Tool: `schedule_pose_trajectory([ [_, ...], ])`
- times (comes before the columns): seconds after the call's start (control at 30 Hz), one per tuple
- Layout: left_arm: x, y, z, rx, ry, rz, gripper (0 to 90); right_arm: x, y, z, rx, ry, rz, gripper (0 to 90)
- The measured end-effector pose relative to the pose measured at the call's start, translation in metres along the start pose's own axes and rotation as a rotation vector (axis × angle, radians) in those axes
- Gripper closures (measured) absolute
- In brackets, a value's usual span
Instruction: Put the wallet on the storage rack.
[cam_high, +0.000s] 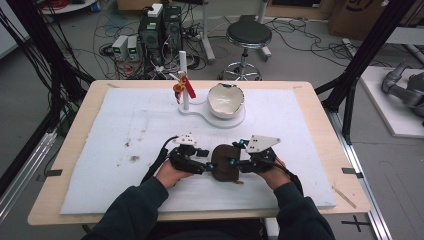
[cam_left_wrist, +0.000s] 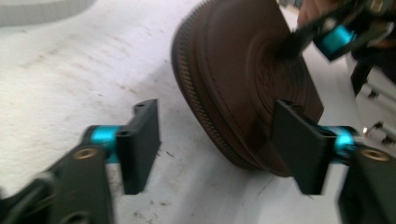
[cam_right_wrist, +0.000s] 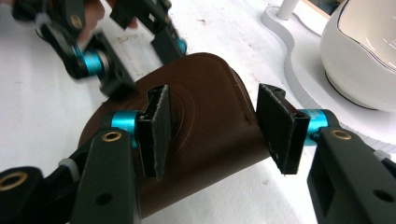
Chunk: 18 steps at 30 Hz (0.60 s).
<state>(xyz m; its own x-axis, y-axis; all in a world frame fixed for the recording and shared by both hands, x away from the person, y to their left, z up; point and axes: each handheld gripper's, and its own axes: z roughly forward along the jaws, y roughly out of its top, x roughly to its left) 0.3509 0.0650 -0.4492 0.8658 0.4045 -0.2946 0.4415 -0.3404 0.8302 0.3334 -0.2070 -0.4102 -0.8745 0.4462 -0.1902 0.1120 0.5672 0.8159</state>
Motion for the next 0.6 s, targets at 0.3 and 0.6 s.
schedule_pose_trajectory([
  [0.3,-0.006,0.000,0.001,-0.019,-0.040,0.066,59.7,-0.009,-0.006,0.002,0.022,0.043,0.094,45.8],
  [0.6,-0.007,0.000,0.000,-0.021,-0.044,0.088,63.6,-0.030,-0.020,0.017,0.029,0.169,0.306,32.4],
])
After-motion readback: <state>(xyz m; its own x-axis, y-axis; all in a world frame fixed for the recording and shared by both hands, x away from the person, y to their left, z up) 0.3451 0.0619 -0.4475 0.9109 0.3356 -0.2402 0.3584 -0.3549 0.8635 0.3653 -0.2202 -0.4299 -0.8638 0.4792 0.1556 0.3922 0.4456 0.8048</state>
